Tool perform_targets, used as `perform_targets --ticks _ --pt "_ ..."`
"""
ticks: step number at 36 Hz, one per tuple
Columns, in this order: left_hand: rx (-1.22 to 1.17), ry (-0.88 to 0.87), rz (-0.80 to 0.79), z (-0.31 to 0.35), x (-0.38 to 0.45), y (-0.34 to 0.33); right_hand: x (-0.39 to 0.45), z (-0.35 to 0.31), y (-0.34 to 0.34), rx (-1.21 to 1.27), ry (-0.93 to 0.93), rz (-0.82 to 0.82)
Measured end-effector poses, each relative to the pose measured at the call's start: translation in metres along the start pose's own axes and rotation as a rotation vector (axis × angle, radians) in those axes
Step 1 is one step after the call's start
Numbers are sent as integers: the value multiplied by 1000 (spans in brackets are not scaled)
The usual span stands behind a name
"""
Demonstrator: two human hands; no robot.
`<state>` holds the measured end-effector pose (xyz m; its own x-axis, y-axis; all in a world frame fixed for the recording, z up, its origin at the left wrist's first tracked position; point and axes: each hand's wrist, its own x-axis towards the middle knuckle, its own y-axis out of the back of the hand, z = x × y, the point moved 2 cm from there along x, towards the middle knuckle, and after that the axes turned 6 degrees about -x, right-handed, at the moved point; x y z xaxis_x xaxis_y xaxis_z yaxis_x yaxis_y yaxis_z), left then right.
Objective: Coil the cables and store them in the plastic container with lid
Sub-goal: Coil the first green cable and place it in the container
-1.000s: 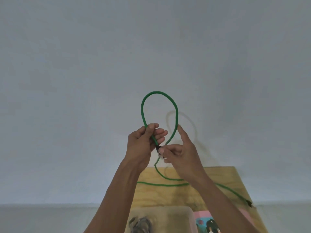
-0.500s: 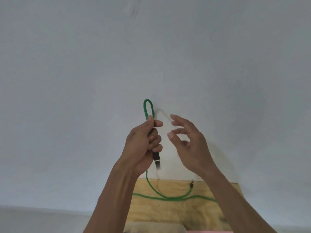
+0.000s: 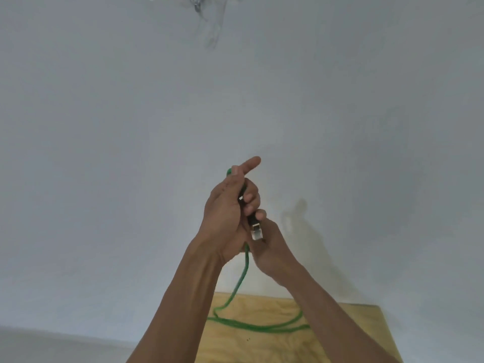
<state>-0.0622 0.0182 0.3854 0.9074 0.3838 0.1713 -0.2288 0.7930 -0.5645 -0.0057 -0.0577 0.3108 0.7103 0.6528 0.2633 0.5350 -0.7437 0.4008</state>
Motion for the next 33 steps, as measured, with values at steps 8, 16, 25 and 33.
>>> perform_targets --ticks 8,16,25,33 --pt "258 -104 -34 2 29 28 -12 15 -16 276 -205 47" --pt "648 -193 -112 -6 40 34 -13 7 -11 54 -174 176" --pt "926 -244 -205 -11 41 39 -5 4 7 -256 -78 241" --pt "1095 -147 -156 -32 29 56 5 3 24 -411 29 205"
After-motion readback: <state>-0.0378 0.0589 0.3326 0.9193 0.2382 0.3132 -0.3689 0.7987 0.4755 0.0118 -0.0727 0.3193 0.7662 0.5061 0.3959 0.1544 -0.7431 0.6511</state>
